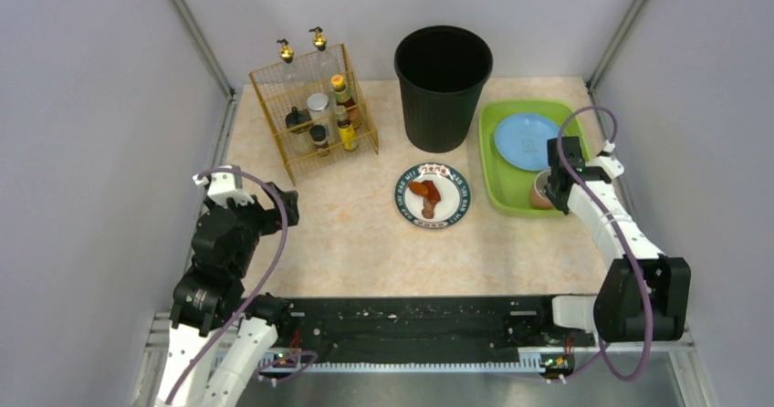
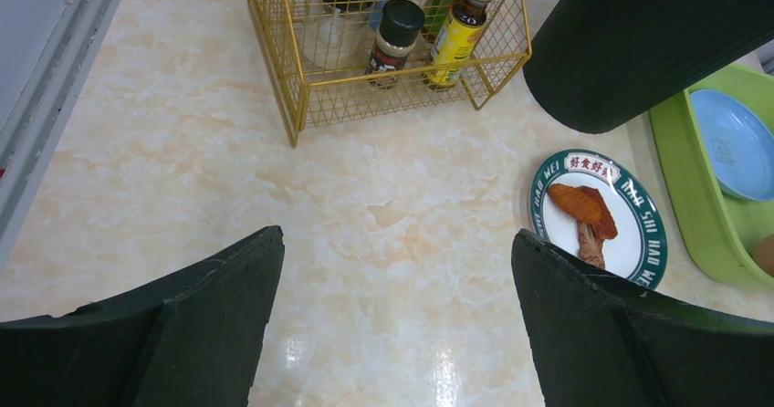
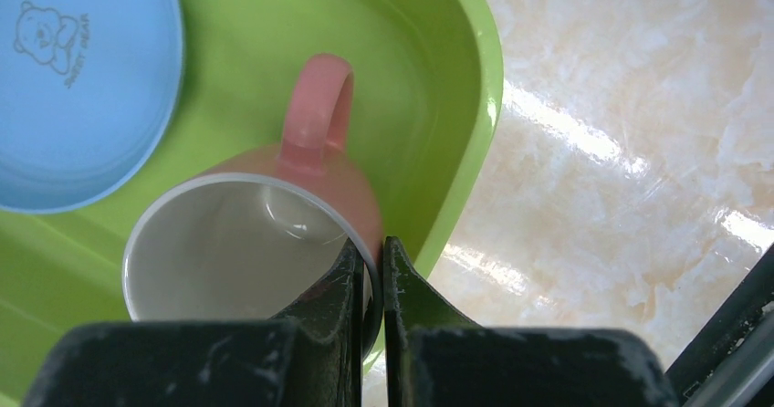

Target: Clear the kitchen counter

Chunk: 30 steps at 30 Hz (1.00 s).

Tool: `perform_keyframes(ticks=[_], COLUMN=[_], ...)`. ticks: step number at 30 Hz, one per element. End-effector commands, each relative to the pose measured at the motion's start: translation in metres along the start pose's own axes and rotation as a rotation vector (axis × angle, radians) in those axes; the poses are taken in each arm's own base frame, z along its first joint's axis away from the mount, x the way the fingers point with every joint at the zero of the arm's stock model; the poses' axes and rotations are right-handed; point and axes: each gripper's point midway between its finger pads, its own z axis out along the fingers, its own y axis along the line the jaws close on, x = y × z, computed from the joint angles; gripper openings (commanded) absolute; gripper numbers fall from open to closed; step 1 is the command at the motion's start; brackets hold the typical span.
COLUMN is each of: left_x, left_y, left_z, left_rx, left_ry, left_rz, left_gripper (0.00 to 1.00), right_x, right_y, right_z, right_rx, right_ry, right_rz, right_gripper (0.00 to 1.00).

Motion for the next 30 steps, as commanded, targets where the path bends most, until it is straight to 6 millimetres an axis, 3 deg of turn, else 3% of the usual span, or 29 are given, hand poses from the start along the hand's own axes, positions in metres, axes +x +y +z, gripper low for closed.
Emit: perform_keyframes(ticks=[1, 10, 13, 18, 20, 22, 30], left_x=[-0.005, -0.005, -0.005, -0.005, -0.005, -0.005, -0.005], left_y=[-0.003, -0.002, -0.001, -0.001, 0.000, 0.000, 0.001], left_z=[0.000, 0.001, 0.001, 0.002, 0.002, 0.002, 0.003], left_rx=[0.015, 0.007, 0.004, 0.000, -0.002, -0.004, -0.009], left_ry=[-0.025, -0.024, -0.024, -0.022, -0.022, -0.023, -0.024], left_rz=[-0.005, -0.003, -0.001, -0.001, 0.002, 0.002, 0.006], left_gripper=[0.99, 0.99, 0.99, 0.99, 0.99, 0.99, 0.99], right_x=[-0.013, -0.001, -0.003, -0.016, -0.022, -0.027, -0.062], right_y=[0.011, 0.008, 0.010, 0.013, 0.014, 0.014, 0.009], right_z=[0.010, 0.035, 0.034, 0.023, 0.015, 0.008, -0.032], right_rx=[-0.014, 0.054, 0.049, 0.015, -0.007, -0.025, -0.099], right_ry=[-0.044, 0.022, 0.020, -0.015, -0.029, -0.041, -0.144], right_rz=[0.015, -0.034, -0.039, -0.034, -0.031, -0.030, -0.040], right_gripper=[0.00, 0.00, 0.18, 0.26, 0.36, 0.39, 0.51])
